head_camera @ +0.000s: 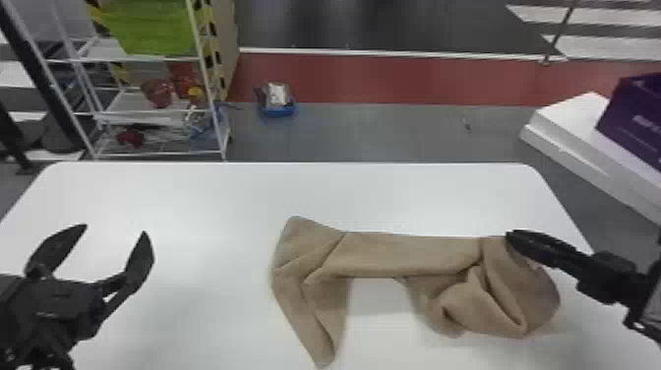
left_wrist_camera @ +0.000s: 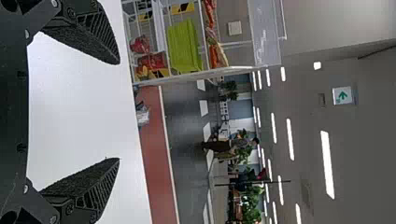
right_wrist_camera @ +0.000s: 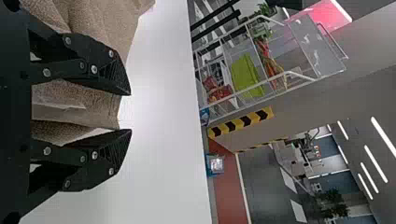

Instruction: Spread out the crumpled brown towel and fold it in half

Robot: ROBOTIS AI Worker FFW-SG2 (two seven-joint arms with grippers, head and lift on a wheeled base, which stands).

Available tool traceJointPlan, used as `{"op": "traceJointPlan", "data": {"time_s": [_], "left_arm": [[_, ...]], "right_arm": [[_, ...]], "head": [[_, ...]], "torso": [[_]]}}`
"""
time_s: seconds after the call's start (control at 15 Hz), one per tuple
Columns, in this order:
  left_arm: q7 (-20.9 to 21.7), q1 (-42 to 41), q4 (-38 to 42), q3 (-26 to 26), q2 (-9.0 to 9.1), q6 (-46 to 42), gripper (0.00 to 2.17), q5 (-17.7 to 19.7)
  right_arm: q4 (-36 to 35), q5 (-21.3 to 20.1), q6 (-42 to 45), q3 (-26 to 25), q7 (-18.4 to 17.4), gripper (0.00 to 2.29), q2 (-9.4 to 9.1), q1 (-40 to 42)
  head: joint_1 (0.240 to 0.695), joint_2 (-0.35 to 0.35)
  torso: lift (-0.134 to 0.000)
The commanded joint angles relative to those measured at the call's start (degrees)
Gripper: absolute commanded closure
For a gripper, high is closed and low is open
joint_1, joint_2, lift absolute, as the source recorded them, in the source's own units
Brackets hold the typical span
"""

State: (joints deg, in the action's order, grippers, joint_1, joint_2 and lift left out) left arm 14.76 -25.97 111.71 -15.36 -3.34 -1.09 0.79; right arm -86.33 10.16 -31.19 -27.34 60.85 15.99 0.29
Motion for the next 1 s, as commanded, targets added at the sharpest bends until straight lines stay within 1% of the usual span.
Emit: {"op": "traceJointPlan", "data": {"time_s": [0.0, 0.13, 0.2, 0.27, 0.33, 0.4, 0.47, 0.53, 0.6, 0.67, 0.73, 0.87, 0.93], "left_arm": [[0.00, 0.04, 0.09, -0.02, 0.00, 0.00, 0.16, 0.00], [0.00, 0.04, 0.18, -0.02, 0.18, 0.00, 0.16, 0.09], [0.00, 0.04, 0.09, 0.07, 0.18, 0.00, 0.16, 0.09], [0.09, 0.04, 0.18, 0.07, 0.09, 0.00, 0.16, 0.09], [0.27, -0.14, 0.35, 0.07, 0.00, 0.00, 0.16, 0.18], [0.44, -0.57, 0.88, -0.02, 0.00, 0.00, 0.16, 0.18], [0.79, -0.93, 1.41, -0.28, -0.09, 0.18, 0.16, 0.18], [0.97, -1.19, 2.29, -0.63, -0.09, 0.70, 0.16, 0.18], [1.06, -1.63, 2.99, -0.81, -0.09, 1.06, 0.16, 0.18], [1.14, -2.07, 3.87, -1.07, -0.09, 1.41, 0.16, 0.18], [1.14, -2.16, 4.31, -1.16, -0.09, 1.76, 0.16, 0.18], [1.14, -2.95, 5.80, -1.42, 0.00, 4.40, 0.16, -0.26], [1.14, -2.95, 5.89, -1.25, -0.09, 4.40, 0.16, -0.26]], "right_arm": [[-4.37, 0.92, -1.82, -1.58, 0.06, 2.07, -0.17, 2.35], [-12.10, 4.17, -6.39, -2.45, 0.06, 2.10, -0.70, 4.72], [-17.55, 5.84, -9.55, -3.33, -0.12, 2.10, -2.10, 5.60], [-23.18, 7.07, -13.24, -4.21, -0.47, 2.10, -4.39, 5.78], [-27.40, 7.68, -15.88, -4.48, -1.08, 2.10, -5.88, 5.78], [-31.35, 11.29, -19.40, -4.92, -3.11, 2.10, -6.94, 4.72], [-34.08, 15.51, -22.74, -5.36, -6.18, 2.10, -6.67, 3.32], [-37.59, 19.02, -26.43, -5.36, -10.84, 2.10, -6.24, 1.47], [-40.23, 21.31, -28.36, -5.36, -13.12, 2.10, -6.06, 0.15], [-42.95, 23.68, -31.70, -5.36, -16.29, 2.10, -6.06, -0.99], [-45.59, 26.05, -32.23, -5.27, -19.19, 2.10, -5.88, -1.78], [-49.54, 30.27, -32.40, -4.12, -23.58, 2.10, -7.99, -2.57], [-51.13, 31.06, -32.40, -4.39, -24.99, 2.10, -8.87, -2.75]], "head": [[0.695, -0.048], [0.695, -0.052], [0.695, -0.051], [0.695, -0.043], [0.695, -0.034], [0.695, -0.021], [0.695, -0.007], [0.695, 0.004], [0.695, 0.023], [0.695, 0.032], [0.695, 0.042], [0.695, 0.062], [0.695, 0.078]], "torso": [[-0.124], [-0.124], [-0.124], [-0.124], [-0.124], [-0.124], [-0.124], [-0.124], [-0.124], [-0.124], [-0.124], [-0.124], [-0.124]]}}
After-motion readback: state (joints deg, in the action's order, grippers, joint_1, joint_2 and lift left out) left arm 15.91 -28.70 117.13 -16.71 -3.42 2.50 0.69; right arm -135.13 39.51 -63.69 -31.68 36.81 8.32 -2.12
